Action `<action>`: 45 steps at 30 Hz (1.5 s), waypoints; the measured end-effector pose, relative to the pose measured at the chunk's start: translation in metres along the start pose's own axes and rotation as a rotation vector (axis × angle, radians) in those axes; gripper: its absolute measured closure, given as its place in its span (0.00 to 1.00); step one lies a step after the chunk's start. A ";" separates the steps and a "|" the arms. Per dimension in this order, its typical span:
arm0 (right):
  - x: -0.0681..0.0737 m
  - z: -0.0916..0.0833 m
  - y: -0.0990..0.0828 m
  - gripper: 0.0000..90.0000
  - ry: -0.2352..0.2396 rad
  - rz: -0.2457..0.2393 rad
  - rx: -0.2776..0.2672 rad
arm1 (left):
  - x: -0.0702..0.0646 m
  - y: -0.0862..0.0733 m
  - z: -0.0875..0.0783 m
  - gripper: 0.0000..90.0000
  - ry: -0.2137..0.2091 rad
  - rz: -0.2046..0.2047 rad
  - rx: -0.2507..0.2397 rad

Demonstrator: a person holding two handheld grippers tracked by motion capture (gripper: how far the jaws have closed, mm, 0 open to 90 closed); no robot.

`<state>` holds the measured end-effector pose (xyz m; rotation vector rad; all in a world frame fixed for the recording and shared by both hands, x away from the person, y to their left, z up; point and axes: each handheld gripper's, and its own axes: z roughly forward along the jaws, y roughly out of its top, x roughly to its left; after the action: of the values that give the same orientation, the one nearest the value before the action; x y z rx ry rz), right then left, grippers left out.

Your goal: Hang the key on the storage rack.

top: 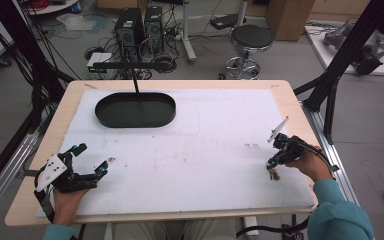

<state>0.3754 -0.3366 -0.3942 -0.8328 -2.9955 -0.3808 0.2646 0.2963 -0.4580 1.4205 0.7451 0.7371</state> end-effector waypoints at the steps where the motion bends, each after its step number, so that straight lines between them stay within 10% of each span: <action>1: 0.001 0.000 0.000 0.99 0.001 0.011 -0.001 | 0.000 0.000 0.000 0.02 0.000 0.000 0.001; 11: 0.002 -0.008 0.002 0.99 0.040 0.043 -0.091 | 0.002 0.001 0.001 0.02 0.001 -0.023 0.012; 25: 0.007 -0.044 0.017 0.99 0.109 0.031 -0.425 | 0.006 0.039 0.018 0.02 -0.058 0.002 0.094; 36: 0.030 -0.071 0.064 0.99 0.171 -0.097 -0.746 | 0.006 0.089 0.050 0.02 -0.242 0.007 0.191; 45: 0.043 -0.068 0.101 0.99 0.210 -0.209 -0.880 | -0.003 0.129 0.082 0.02 -0.427 0.024 0.232</action>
<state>0.3862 -0.2469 -0.3018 -0.4175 -2.6475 -1.7291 0.3292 0.2491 -0.3279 1.7271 0.4887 0.3508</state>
